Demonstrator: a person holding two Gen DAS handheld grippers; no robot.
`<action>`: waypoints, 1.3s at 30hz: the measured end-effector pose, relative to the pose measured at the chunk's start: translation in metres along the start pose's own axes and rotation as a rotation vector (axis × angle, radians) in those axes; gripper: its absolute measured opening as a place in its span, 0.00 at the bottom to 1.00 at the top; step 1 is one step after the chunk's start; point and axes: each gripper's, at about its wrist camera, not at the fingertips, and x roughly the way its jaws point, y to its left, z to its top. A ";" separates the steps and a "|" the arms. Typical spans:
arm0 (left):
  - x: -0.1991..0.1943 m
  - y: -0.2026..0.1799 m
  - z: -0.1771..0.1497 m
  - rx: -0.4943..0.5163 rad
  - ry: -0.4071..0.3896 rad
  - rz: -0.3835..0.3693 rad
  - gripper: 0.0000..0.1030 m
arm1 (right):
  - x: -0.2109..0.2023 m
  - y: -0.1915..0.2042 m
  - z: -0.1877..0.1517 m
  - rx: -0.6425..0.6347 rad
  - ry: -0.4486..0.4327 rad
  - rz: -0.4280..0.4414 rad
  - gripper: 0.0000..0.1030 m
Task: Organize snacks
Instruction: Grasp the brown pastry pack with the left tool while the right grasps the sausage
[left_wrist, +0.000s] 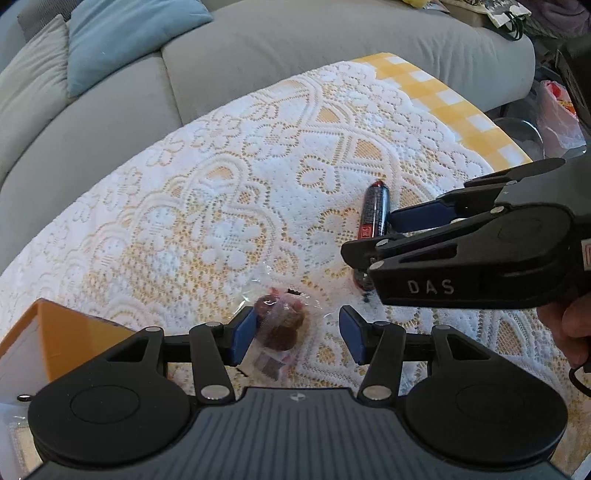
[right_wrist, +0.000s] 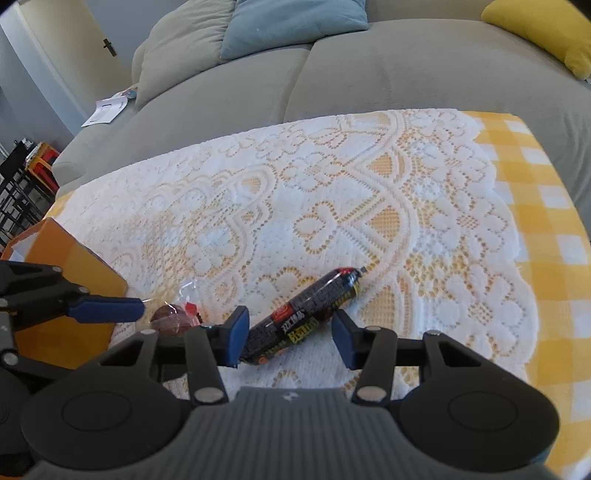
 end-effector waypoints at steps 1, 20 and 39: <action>0.001 -0.001 0.000 0.008 -0.001 0.008 0.61 | 0.001 0.001 -0.001 -0.014 0.000 -0.003 0.45; 0.027 0.006 0.000 0.036 0.062 0.148 0.46 | -0.018 -0.006 -0.016 -0.082 -0.010 0.017 0.23; -0.064 -0.015 -0.045 -0.435 -0.047 0.011 0.33 | -0.080 -0.007 -0.048 -0.056 0.064 0.082 0.20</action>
